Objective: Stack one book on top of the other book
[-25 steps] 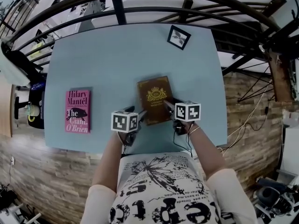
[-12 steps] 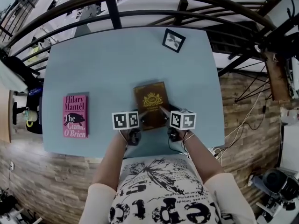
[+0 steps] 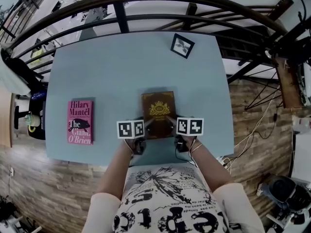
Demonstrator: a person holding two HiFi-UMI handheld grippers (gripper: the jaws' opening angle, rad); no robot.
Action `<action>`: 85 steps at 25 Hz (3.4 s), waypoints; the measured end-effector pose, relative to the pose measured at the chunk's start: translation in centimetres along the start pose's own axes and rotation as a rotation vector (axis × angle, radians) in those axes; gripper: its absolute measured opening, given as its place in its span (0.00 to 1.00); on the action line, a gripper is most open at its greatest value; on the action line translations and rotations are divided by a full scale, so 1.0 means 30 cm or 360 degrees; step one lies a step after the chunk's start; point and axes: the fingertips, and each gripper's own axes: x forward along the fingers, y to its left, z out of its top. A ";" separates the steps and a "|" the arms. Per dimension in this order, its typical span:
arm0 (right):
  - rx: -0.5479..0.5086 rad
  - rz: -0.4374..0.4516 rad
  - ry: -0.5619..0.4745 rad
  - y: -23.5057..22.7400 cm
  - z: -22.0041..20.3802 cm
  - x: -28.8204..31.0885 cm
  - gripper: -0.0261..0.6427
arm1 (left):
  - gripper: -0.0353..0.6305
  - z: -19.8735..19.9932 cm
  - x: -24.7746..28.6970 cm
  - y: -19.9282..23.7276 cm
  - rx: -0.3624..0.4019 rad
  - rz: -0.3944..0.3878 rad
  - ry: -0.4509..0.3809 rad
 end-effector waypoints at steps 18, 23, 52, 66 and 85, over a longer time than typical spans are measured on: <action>-0.0121 0.0080 -0.0086 0.379 0.020 0.043 0.30 | 0.45 0.099 -0.328 0.174 0.0174 0.0117 -0.0151; -0.0025 0.0054 -0.0139 0.592 0.020 0.120 0.30 | 0.45 0.171 -0.486 0.323 0.0269 0.0097 -0.0138; 0.0009 0.0043 0.0009 1.412 -0.240 0.577 0.30 | 0.45 0.109 -1.090 1.082 0.0246 0.0129 -0.0048; 0.0048 -0.0012 0.0047 1.386 -0.254 0.653 0.29 | 0.45 0.094 -1.035 1.161 0.0063 0.0136 -0.0059; -0.0106 -0.0104 -0.0097 1.410 -0.185 0.551 0.31 | 0.40 0.228 -1.192 1.126 0.0310 0.0349 -0.0340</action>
